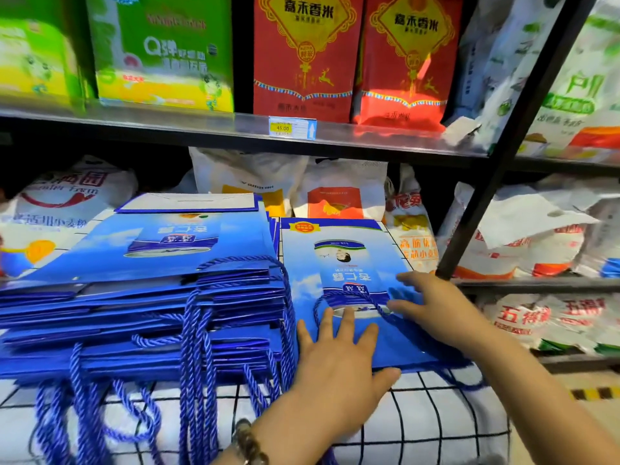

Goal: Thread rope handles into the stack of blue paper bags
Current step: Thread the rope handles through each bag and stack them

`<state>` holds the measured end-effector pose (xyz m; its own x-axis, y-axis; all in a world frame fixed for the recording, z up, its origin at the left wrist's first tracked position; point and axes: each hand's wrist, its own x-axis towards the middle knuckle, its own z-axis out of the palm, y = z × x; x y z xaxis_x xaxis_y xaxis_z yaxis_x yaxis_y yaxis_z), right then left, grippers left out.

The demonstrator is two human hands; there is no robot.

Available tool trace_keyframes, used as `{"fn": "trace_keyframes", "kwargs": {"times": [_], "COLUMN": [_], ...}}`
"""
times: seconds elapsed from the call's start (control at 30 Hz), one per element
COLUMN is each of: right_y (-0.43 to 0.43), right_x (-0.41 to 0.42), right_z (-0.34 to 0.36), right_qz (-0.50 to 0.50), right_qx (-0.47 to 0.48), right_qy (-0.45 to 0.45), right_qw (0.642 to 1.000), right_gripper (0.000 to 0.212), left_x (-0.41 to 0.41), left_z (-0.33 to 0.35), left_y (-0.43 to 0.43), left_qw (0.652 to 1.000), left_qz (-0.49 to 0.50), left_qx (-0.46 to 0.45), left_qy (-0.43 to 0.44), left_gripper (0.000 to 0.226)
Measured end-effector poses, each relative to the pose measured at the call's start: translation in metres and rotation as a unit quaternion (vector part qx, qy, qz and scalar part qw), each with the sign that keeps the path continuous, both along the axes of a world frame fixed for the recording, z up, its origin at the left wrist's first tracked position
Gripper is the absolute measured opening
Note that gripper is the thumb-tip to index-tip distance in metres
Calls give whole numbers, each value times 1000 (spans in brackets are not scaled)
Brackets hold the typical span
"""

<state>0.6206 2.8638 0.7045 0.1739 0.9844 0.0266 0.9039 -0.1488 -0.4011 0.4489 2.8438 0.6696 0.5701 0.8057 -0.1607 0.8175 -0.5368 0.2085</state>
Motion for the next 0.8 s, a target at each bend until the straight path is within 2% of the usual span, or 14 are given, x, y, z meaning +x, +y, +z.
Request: {"fn": "trace_keyframes", "kwargs": {"times": [0.1,0.2,0.43,0.8], "right_y": [26,39,43,70], "right_x": [-21,-25,-26,-47], "right_z": [-21,-38,-35,-43], "right_qz": [83,98,95,90], "right_qx": [-59,-112,-136,-83], "right_qy": [-66,-125,-139,-133], "right_qw": [993,981,976,983], "right_gripper": [62,62,64,62], "left_x": [0,0,2,-1], "left_z": [2,2,2,4], "left_y": [1,3,2,1], "left_qw": [1000,1000,1000,1000], "left_qz": [-9,-9,-5,7], "left_qx": [11,-2,2,22], "left_qy": [13,23,25,5], "left_gripper": [63,63,63,62]}}
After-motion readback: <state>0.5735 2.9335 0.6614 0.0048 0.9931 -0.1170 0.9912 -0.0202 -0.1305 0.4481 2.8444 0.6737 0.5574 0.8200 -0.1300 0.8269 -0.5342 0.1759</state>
